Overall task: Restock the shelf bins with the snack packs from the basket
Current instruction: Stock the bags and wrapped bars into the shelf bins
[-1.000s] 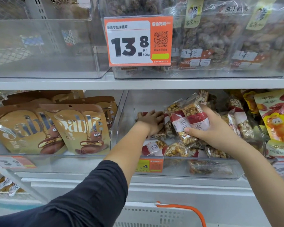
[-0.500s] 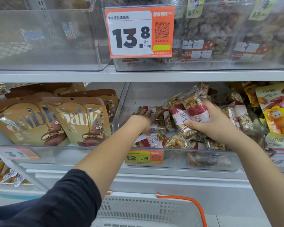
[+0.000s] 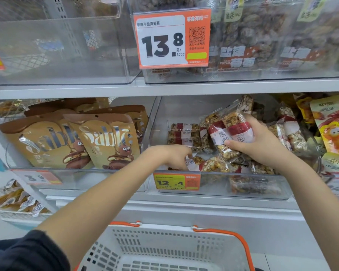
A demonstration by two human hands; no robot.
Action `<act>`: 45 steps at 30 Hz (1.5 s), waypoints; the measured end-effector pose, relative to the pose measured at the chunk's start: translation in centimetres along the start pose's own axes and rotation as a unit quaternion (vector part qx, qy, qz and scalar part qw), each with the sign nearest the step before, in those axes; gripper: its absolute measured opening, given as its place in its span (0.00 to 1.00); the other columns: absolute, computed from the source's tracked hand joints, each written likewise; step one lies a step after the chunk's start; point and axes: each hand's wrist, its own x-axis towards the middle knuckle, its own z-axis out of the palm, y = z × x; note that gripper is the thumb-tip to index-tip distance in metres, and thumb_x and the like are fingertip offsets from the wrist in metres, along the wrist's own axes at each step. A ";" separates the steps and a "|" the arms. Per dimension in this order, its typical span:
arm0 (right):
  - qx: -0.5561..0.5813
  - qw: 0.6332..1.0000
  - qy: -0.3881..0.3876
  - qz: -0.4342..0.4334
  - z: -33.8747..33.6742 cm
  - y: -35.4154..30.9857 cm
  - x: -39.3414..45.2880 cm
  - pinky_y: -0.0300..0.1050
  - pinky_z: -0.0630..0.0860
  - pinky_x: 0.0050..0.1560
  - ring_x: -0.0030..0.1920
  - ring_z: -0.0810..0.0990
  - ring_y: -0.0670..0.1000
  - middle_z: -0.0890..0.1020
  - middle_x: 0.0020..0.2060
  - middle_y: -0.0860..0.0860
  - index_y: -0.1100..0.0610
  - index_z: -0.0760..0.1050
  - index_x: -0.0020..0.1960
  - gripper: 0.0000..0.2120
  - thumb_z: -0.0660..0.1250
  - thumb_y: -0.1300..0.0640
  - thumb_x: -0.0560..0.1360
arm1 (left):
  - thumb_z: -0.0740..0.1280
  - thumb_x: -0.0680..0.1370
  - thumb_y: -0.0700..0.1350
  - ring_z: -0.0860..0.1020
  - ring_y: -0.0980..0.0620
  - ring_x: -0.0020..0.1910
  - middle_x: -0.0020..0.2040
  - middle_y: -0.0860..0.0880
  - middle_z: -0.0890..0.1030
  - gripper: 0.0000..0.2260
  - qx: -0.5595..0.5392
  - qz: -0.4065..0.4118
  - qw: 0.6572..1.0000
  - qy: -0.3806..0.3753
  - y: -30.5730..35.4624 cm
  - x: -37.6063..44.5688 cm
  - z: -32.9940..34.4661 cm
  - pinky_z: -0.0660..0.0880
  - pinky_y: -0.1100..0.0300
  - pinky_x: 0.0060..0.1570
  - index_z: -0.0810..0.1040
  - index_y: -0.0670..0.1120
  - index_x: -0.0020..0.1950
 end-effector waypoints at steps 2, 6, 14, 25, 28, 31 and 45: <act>-0.003 1.000 0.002 -0.004 0.1 0.0 -0.1 0.41 0.65 0.56 0.57 0.68 0.43 0.70 0.57 0.39 0.47 0.60 0.73 0.36 0.73 0.49 0.71 | 0.65 0.77 0.43 0.77 0.44 0.49 0.56 0.42 0.78 0.15 0.029 -0.015 0.999 0.010 0.3 0.4 0.7 0.75 0.54 0.45 0.72 0.39 0.62; -0.002 1.000 0.003 0.002 0.2 0.4 0.0 0.43 0.66 0.58 0.61 0.70 0.46 0.72 0.61 0.43 0.47 0.61 0.73 0.36 0.74 0.48 0.70 | 0.70 0.72 0.44 0.76 0.48 0.40 0.41 0.46 0.77 0.10 0.001 -0.008 0.989 0.145 0.2 0.6 0.2 0.72 0.57 0.34 0.74 0.40 0.47; -0.001 1.000 0.008 0.006 0.3 0.6 0.3 0.45 0.67 0.58 0.61 0.71 0.48 0.73 0.59 0.43 0.46 0.62 0.72 0.35 0.74 0.47 0.69 | 0.75 0.70 0.41 0.73 0.45 0.63 0.68 0.45 0.73 0.31 0.089 0.005 0.993 0.075 -0.6 1.8 -2.3 0.72 0.54 0.61 0.69 0.43 0.71; -0.004 1.000 0.016 0.000 0.2 0.1 -0.2 0.42 0.64 0.56 0.57 0.68 0.43 0.69 0.57 0.40 0.46 0.61 0.73 0.35 0.73 0.49 0.70 | 0.73 0.72 0.39 0.76 0.42 0.57 0.61 0.42 0.74 0.27 0.148 0.027 0.982 0.112 0.0 2.0 -0.1 0.76 0.52 0.48 0.70 0.44 0.69; -0.002 1.000 0.016 -0.005 0.2 0.2 -0.2 0.42 0.64 0.56 0.57 0.68 0.43 0.70 0.56 0.39 0.46 0.62 0.72 0.35 0.74 0.49 0.70 | 0.75 0.68 0.39 0.77 0.42 0.55 0.58 0.43 0.77 0.28 0.102 -0.014 0.983 0.149 -0.2 1.9 -0.2 0.76 0.51 0.46 0.69 0.42 0.65; -0.002 1.000 0.014 -0.004 0.3 0.3 -0.1 0.43 0.65 0.56 0.57 0.69 0.44 0.70 0.57 0.40 0.46 0.62 0.72 0.35 0.74 0.49 0.70 | 0.73 0.69 0.38 0.77 0.43 0.50 0.52 0.45 0.77 0.18 0.147 -0.034 0.968 0.199 0.0 1.5 0.0 0.71 0.54 0.39 0.72 0.44 0.56; -0.008 1.000 0.014 -0.009 0.3 0.6 0.0 0.45 0.67 0.56 0.59 0.70 0.46 0.71 0.58 0.42 0.46 0.62 0.72 0.35 0.74 0.47 0.69 | 0.63 0.80 0.41 0.74 0.53 0.62 0.64 0.48 0.75 0.18 -0.342 0.064 0.928 -0.131 1.0 -2.5 -1.8 0.70 0.57 0.65 0.68 0.44 0.70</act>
